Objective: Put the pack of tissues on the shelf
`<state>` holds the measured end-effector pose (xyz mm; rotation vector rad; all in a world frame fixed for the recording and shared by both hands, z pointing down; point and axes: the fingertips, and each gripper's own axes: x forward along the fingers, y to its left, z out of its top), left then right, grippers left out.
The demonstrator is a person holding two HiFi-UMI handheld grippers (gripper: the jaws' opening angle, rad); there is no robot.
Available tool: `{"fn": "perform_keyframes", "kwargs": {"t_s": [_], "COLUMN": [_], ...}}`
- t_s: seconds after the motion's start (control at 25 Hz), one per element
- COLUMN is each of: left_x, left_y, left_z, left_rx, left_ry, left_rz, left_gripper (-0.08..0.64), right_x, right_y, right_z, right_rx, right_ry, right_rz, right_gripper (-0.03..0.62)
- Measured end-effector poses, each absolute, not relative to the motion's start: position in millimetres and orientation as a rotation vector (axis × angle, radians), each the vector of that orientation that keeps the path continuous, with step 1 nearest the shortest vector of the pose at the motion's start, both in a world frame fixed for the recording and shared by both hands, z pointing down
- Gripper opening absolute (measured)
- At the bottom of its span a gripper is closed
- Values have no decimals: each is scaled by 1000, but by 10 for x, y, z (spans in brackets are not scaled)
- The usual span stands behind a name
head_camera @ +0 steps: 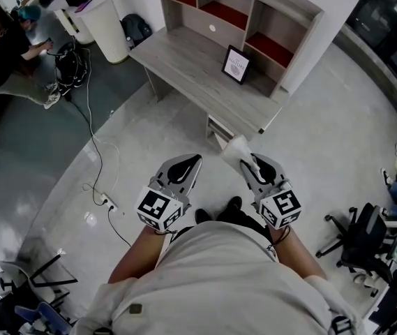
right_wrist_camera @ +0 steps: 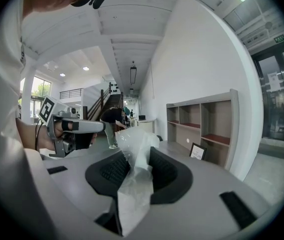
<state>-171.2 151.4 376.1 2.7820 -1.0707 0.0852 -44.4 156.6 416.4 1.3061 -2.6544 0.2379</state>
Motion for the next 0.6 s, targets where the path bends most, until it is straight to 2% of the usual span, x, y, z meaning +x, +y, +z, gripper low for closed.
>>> {"fn": "perform_keyframes", "kwargs": {"t_s": [0.6], "left_x": [-1768], "left_y": [701], "left_z": [3818], "left_rx": [2779], "left_ry": [-1137], "left_rz": [133], "left_gripper": [15], "right_x": [-405], "right_y": [625], "right_z": [4265], "right_rx": [1291], "right_ry": [-2679], "right_rz": [241], "right_gripper": [126]}}
